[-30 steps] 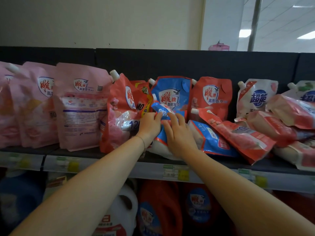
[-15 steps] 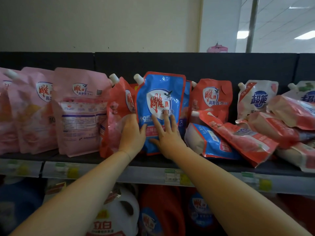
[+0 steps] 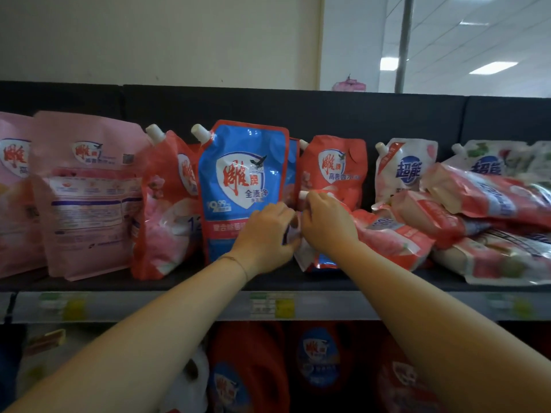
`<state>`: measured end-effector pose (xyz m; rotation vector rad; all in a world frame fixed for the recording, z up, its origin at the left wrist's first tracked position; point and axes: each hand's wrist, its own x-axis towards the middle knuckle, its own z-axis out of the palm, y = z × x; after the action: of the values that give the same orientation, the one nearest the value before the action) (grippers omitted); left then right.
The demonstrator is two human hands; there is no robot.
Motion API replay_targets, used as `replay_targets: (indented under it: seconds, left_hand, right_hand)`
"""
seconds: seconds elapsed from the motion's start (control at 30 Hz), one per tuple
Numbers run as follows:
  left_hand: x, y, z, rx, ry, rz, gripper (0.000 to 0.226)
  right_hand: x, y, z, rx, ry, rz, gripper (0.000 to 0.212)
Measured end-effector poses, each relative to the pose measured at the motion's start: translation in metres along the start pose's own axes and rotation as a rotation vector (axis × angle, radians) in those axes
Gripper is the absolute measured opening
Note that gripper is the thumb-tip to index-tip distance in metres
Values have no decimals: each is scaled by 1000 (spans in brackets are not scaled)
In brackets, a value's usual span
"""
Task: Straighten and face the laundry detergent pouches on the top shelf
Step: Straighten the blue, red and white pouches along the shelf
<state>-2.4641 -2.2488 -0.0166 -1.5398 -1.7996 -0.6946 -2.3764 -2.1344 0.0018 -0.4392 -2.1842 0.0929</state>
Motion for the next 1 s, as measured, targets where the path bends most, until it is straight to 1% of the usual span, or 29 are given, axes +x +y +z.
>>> replay_targets:
  seconds: [0.1,0.17,0.2,0.27,0.3,0.37,0.4,0.43,0.47,0.53,0.57,0.63,0.73,0.8,0.87,0.93,1.0]
  left_hand:
    - [14,20,18,4,-113,53,30]
    - [21,31,29,22,-154,61,45]
    - [24,35,35,57,-165,64,53]
    - [30,42,44,142,-177,49,69]
    - [32,45,47,185,-185,34,75]
    - [36,50,53,238,-190,-2,78]
    - [37,52,55,250,-191,-20,78]
    - [39,55,56,261,-189,-32,79]
    - [40,56,58,270,-183,-41,80]
    - [40,60,61,277,-162,-60,79]
    - [39,62,62,275,-157,-75,78]
    - [38,66,65,276,-170,-110,81]
    - [45,81,69,310,-255,-168,85]
    - [54,89,77,351,-372,-193,89]
    - [62,95,82,424,-509,-169,91]
    - [69,94,84,430,-611,-177,80]
    - [74,88,82,366,-628,-227,64]
  right_hand:
    - [-2,27,-9,-15,-96,63,18]
    - [-4,42,-14,-70,-167,73,29]
    - [-6,49,-15,-158,-190,85,39]
    - [-9,62,-16,-416,-197,111,58]
    - [-8,68,-15,-457,-223,146,63]
    - [-3,80,-11,-453,-379,244,71]
    - [0,85,-6,-441,-439,245,76]
    - [2,88,-4,-428,-460,255,73]
    - [2,87,-8,-407,-416,268,59]
    - [0,80,-21,-271,-239,328,27]
    - [-1,79,-25,-179,-158,370,20]
    - [-4,80,-28,-92,-37,418,16]
    - [-10,80,-24,-17,118,417,17]
    - [-13,80,-25,56,221,394,22]
    - [-14,79,-29,118,319,374,25]
    - [-15,79,-31,159,390,354,26]
    - [-16,79,-34,214,460,330,25]
